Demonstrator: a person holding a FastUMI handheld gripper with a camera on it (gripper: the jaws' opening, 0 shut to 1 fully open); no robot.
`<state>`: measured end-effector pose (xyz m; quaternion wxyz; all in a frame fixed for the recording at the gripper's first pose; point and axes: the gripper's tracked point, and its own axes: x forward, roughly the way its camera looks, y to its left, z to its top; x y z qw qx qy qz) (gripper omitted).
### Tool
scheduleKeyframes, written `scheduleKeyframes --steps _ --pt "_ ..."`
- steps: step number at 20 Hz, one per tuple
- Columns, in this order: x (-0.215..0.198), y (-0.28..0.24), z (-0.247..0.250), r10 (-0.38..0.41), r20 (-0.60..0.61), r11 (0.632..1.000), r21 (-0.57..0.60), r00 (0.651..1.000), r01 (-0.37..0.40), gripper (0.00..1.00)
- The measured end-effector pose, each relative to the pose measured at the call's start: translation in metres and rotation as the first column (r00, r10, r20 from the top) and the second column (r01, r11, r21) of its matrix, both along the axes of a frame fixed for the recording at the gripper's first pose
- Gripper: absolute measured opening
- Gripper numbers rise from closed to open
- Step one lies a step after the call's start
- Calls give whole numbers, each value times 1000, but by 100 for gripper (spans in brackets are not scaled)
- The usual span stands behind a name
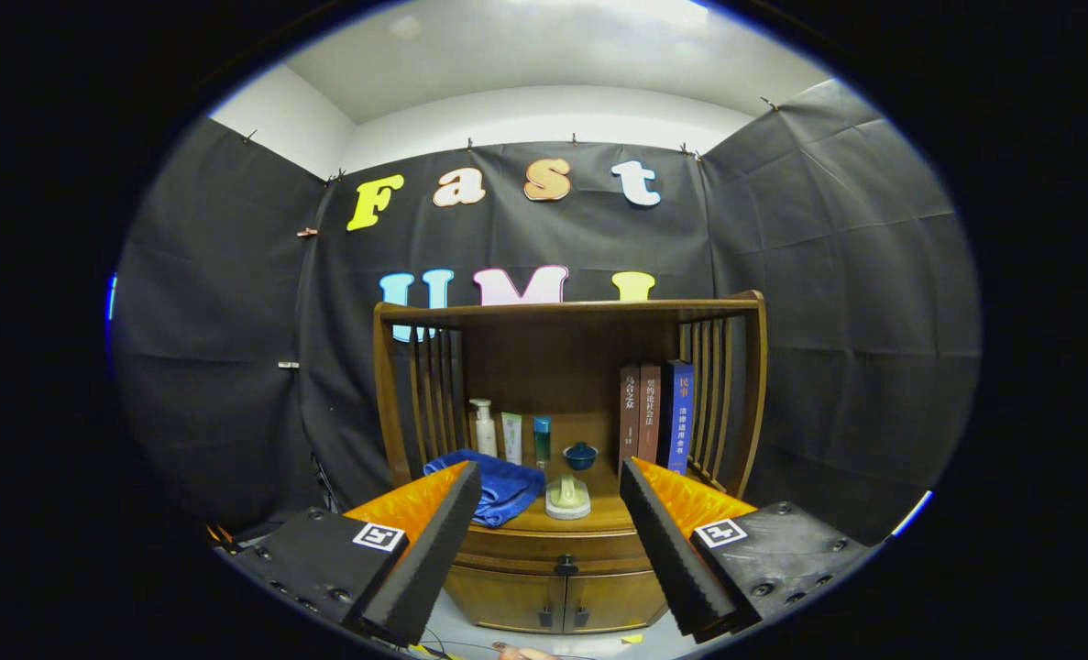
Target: Pull open the drawer, take out the items inside it, and place them on the countertop above the cabinet.
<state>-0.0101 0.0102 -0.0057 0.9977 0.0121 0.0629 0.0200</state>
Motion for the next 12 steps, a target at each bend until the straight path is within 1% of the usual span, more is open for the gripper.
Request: scheduleKeyframes --steps 8,12 --pt "-7 -5 -1 -4 2 1000 -15 1000 4 99" --pt "-7 -4 2 -1 10 1000 3 1000 1 99"
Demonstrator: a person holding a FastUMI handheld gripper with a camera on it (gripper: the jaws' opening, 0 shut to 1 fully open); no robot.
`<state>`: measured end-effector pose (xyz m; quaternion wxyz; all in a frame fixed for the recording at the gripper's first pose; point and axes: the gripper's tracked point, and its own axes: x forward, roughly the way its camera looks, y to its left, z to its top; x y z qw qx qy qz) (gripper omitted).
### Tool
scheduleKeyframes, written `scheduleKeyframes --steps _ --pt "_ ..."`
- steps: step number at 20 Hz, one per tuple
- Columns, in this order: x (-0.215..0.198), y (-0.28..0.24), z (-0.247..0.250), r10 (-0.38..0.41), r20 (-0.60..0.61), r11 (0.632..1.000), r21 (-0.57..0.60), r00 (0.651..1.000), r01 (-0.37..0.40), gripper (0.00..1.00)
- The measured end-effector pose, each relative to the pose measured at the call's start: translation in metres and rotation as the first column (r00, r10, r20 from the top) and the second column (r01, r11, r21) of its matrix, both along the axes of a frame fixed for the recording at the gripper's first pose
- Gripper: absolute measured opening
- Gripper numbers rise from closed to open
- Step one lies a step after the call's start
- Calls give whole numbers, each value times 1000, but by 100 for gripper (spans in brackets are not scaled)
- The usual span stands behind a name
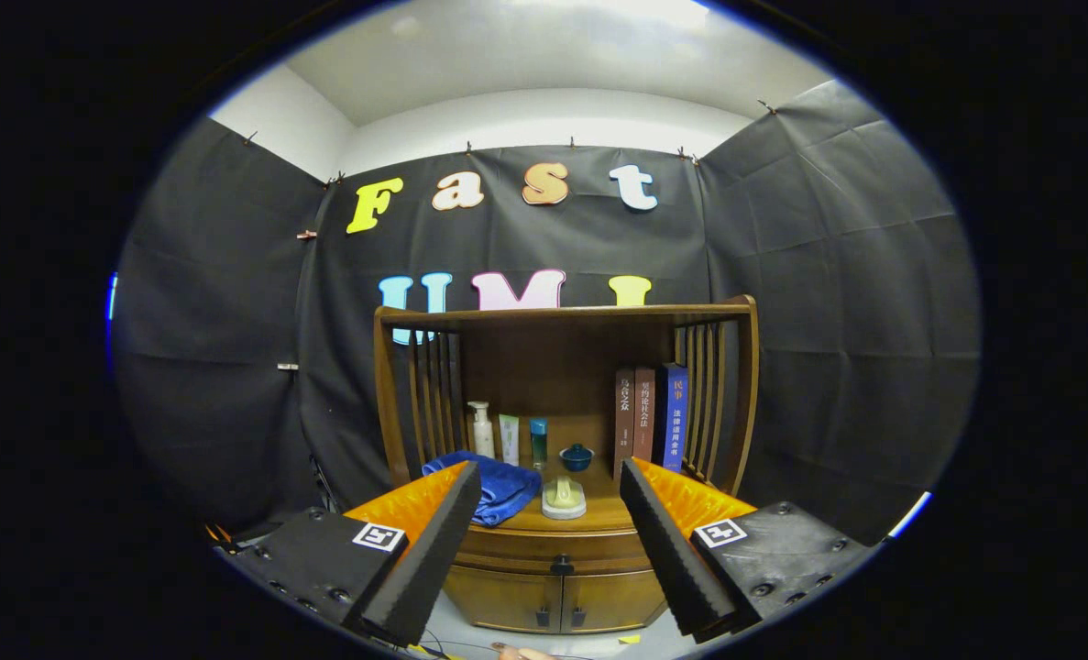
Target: Pull open the drawer, take out the items inside it, and place them on the countertop above the cabinet.
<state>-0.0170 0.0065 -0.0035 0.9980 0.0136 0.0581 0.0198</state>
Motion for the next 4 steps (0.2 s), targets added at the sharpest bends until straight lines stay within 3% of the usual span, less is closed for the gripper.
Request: scheduleKeyframes --steps 4 --pt "-2 0 5 2 19 1000 -11 1000 -2 99"
